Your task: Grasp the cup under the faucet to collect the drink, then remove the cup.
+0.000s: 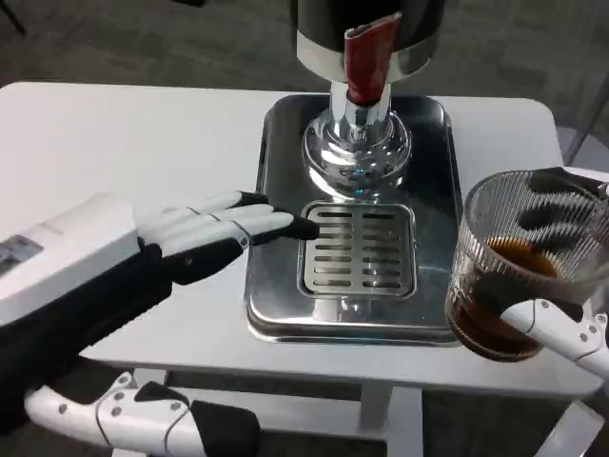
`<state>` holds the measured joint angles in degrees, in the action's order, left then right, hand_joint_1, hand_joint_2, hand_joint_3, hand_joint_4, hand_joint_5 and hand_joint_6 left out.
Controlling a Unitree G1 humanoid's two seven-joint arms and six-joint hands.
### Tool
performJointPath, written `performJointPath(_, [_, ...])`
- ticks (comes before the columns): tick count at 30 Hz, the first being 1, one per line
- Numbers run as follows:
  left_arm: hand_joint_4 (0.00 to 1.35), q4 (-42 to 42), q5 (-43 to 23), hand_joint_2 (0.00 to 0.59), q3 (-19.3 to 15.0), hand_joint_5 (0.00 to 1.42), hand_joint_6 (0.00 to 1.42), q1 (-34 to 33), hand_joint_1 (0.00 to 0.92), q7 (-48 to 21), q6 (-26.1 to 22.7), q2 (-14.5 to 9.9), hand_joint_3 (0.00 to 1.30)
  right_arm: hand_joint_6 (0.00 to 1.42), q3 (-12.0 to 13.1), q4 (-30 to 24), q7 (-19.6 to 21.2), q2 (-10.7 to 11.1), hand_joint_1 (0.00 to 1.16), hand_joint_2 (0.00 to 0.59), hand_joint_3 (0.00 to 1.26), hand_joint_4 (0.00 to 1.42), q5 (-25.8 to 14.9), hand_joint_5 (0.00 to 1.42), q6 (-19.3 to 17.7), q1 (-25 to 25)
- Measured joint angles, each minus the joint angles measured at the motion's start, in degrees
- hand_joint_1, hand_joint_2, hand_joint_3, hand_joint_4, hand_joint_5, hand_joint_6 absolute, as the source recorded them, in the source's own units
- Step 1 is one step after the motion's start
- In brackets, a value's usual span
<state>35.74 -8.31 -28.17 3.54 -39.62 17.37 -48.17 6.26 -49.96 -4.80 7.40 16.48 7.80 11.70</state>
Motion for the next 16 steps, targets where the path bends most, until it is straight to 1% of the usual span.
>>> performJointPath(16, [0.00, -0.08, -0.02, 0.043, -0.25, 0.04, 0.17, 0.28, 0.000, 0.00, 0.05, 0.00, 0.13, 1.42, 0.10, 0.00, 0.00, 0.00, 0.82, 0.223, 1.02, 1.18, -0.02, 1.42, 0.00, -0.28])
